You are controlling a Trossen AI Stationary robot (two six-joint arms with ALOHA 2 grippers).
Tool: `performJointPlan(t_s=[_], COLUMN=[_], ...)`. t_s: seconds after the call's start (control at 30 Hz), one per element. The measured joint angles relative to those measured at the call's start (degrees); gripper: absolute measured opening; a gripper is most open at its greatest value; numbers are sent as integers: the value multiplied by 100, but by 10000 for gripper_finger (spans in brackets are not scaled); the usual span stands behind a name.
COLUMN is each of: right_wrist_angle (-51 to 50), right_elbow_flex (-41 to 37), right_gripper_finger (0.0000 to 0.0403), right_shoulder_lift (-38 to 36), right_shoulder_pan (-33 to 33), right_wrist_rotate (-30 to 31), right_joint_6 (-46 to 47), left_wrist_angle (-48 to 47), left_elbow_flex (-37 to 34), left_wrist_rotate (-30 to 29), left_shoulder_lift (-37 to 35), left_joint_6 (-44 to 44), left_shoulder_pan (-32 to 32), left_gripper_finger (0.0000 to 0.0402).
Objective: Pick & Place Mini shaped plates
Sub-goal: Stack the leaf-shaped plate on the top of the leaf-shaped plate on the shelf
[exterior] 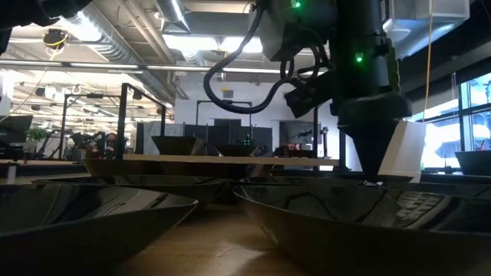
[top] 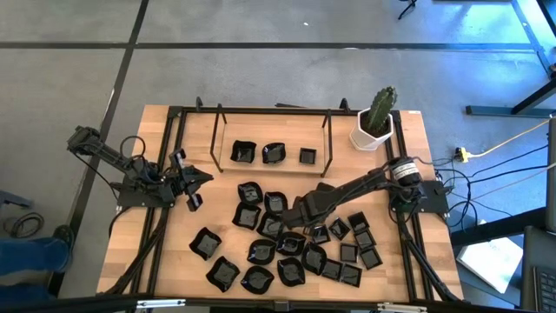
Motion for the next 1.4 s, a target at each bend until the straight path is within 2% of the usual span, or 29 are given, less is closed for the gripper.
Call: performJointPlan(t_s=[0.17,0.33,0.57,0.97,1.23,1.4], right_wrist_angle=[15,9,-57,-465,-479,-476], right_elbow_flex=[0,0,0,0,0,0], right_gripper_finger=[45,82,114,118,118,118], right_shoulder_lift=[0,0,0,-2,-2,-4], right_shoulder_pan=[51,51,49,93,93,108], right_wrist_rotate=[53,493,502,331,289,249], right_joint_6=[-249,-325,-540,-458,-812,-1370], left_wrist_angle=[0,-2,-7,-22,-21,-22], left_elbow_flex=[0,0,0,0,0,0], left_wrist_rotate=[0,-1,-1,6,5,3], left_shoulder_lift=[0,0,0,0,-1,-2], left_joint_6=[0,-43,-51,-212,-210,-210], left_shoulder_pan=[0,-1,0,0,0,0], left_gripper_finger=[3,5,6,5,5,2])
